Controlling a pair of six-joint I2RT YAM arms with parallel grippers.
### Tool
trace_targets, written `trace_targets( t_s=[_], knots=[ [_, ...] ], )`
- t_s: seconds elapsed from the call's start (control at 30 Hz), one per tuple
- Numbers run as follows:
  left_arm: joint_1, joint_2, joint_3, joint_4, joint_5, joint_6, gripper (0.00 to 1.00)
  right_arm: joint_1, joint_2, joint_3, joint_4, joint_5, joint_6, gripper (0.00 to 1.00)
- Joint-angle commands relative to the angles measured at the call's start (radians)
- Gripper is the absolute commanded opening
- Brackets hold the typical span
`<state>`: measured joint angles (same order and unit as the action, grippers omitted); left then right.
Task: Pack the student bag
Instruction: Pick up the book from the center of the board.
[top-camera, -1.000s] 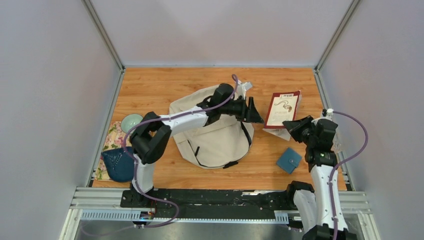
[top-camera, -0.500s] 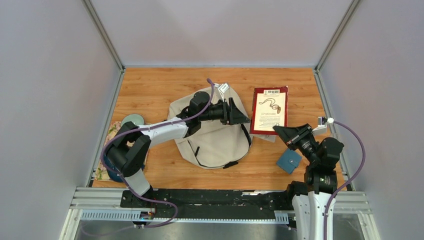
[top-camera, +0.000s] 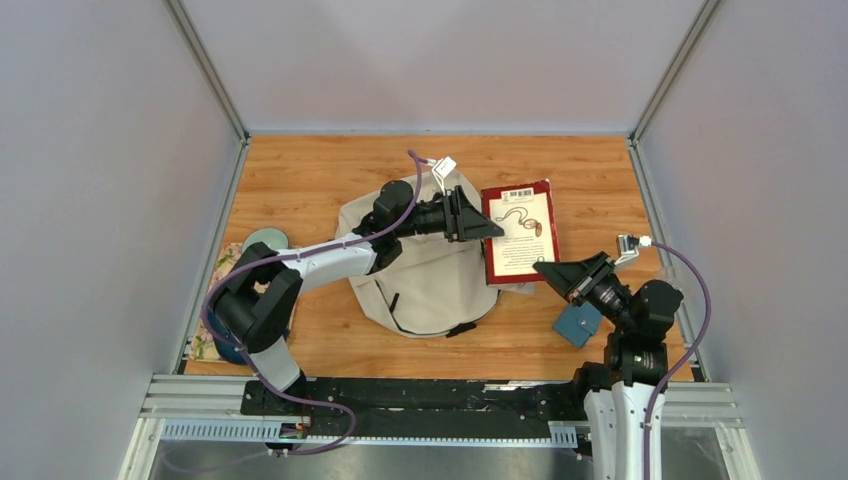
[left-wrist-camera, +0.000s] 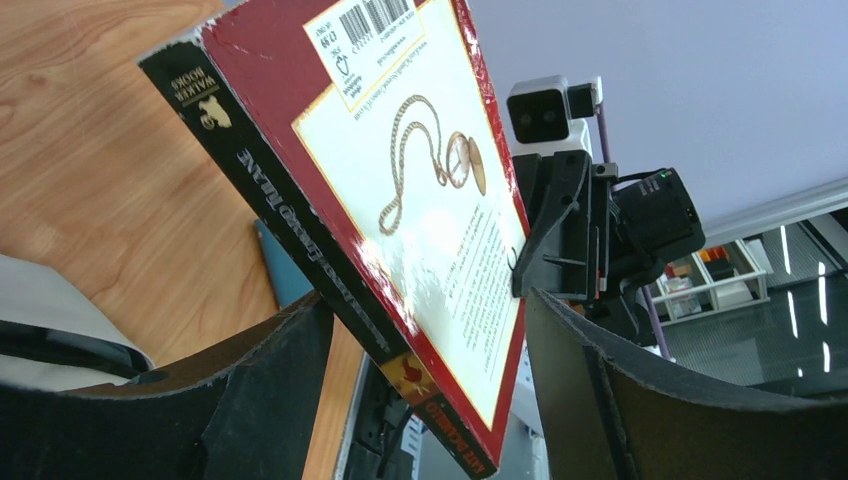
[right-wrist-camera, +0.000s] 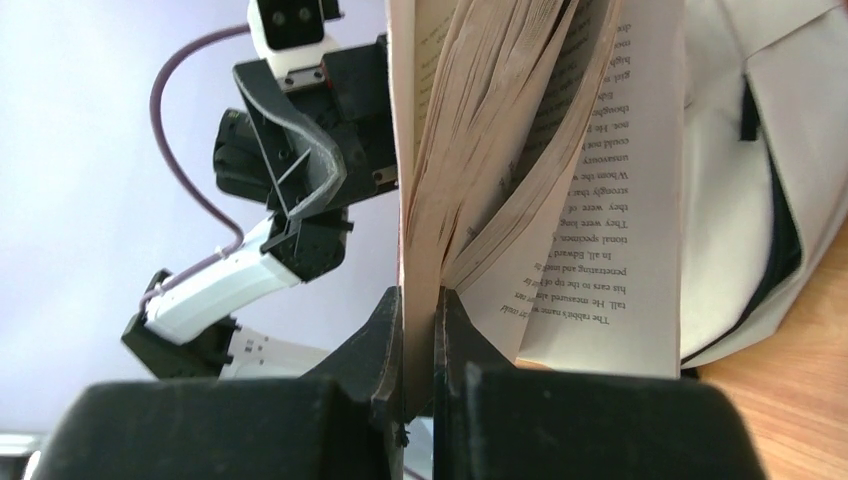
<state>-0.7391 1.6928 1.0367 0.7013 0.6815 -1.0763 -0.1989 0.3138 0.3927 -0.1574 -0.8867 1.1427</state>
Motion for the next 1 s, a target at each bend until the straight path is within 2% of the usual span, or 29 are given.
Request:
trace_targets(
  t_s=[0.0,0.27,0.37,0.43,0.47,0.5,0.6,0.63,0.67,0.7,0.73,0.77,0.8,0.83,0.9,0.97],
  knots=[
    [-0.005,0.016,0.022,0.084,0.038,-0.025,0.78,0.018,0.027,-0.035,0.231,-0.162,0.092,0.00],
    [-0.005,0.062,0.019,0.119,0.064,-0.050,0.79,0.046,0.041,-0.022,0.269,-0.270,0.051,0.00],
    [-0.005,0.077,0.031,0.138,0.079,-0.065,0.73,0.055,0.076,0.006,0.228,-0.305,-0.023,0.00],
    [-0.005,0.084,0.034,0.144,0.087,-0.070,0.56,0.062,0.105,0.029,0.179,-0.314,-0.081,0.00],
    [-0.005,0.085,0.034,0.144,0.093,-0.070,0.48,0.062,0.114,0.055,0.089,-0.310,-0.169,0.00],
    [-0.005,0.087,0.034,0.144,0.096,-0.070,0.29,0.062,0.128,0.069,0.041,-0.302,-0.208,0.00],
    [-0.003,0.081,0.025,0.138,0.102,-0.066,0.00,0.062,0.203,0.130,-0.163,-0.221,-0.394,0.02],
    [-0.002,0.076,0.019,0.135,0.101,-0.063,0.00,0.062,0.238,0.147,-0.230,-0.114,-0.437,0.09],
    [0.001,0.059,0.002,0.124,0.092,-0.051,0.00,0.062,0.254,0.170,-0.358,-0.050,-0.474,0.35],
    [0.006,0.045,-0.006,0.110,0.086,-0.041,0.00,0.062,0.263,0.210,-0.420,0.024,-0.538,0.49],
    [0.013,0.030,-0.016,0.090,0.076,-0.025,0.00,0.062,0.268,0.227,-0.473,0.096,-0.554,0.57],
    [0.018,-0.011,-0.038,0.040,0.049,0.017,0.00,0.062,0.259,0.236,-0.538,0.220,-0.563,0.74],
    [0.024,-0.033,-0.047,0.005,0.033,0.044,0.00,0.062,0.246,0.241,-0.559,0.265,-0.567,0.81],
    [0.038,-0.057,-0.065,-0.031,0.017,0.099,0.00,0.062,0.229,0.239,-0.570,0.303,-0.563,0.84],
    [0.049,-0.132,-0.082,-0.129,-0.055,0.148,0.00,0.062,0.174,0.223,-0.564,0.304,-0.542,0.86],
    [0.061,-0.203,-0.121,-0.175,-0.135,0.190,0.00,0.062,0.140,0.164,-0.498,0.226,-0.473,0.87]
  ],
)
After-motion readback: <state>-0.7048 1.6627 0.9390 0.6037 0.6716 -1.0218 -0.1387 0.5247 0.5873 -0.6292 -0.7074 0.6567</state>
